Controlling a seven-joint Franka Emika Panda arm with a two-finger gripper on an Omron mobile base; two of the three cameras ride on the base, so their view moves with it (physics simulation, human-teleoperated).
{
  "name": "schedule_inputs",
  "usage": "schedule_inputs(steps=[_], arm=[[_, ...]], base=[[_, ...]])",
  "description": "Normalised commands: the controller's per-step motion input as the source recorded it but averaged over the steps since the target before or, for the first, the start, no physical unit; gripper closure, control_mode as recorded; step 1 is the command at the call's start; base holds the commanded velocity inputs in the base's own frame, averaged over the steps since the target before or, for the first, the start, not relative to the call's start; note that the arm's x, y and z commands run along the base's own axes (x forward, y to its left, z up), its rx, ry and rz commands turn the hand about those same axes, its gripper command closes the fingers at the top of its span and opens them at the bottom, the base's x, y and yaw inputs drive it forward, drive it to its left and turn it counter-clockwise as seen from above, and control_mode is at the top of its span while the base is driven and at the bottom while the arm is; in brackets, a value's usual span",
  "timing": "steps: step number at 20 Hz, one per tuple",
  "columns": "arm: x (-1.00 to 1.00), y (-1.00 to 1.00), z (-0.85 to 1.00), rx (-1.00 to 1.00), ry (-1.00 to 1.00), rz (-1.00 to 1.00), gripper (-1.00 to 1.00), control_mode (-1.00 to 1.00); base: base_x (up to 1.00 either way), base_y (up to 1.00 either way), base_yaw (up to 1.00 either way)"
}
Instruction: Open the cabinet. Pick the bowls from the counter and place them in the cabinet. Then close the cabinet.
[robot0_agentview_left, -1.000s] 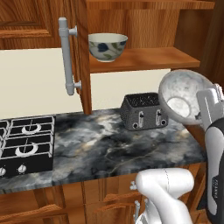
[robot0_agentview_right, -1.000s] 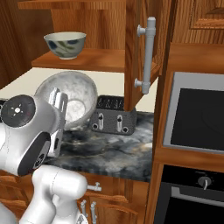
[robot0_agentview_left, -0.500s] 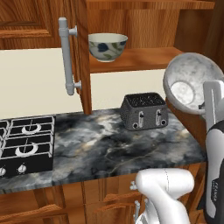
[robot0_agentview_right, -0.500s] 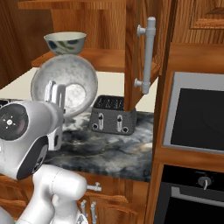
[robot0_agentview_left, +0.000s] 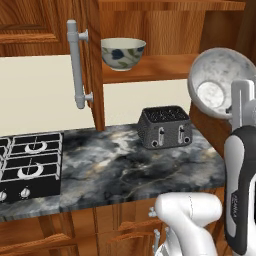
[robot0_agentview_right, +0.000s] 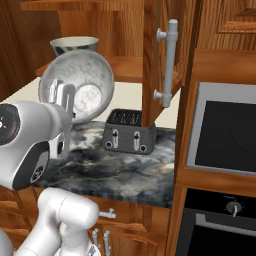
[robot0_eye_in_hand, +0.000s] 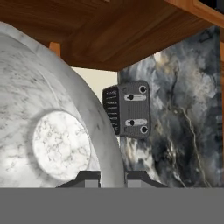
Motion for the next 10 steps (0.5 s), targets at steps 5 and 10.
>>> schedule_inputs(steps=[5, 10], arm=[[0.32, 0.02, 0.25, 0.0, 0.05, -0.06, 1.0, -1.0], [0.27, 0.0, 0.12, 0.0, 0.01, 0.0, 1.0, -1.0]], base=[[0.0, 0.0, 0.0], [0.0, 0.0, 0.0]])
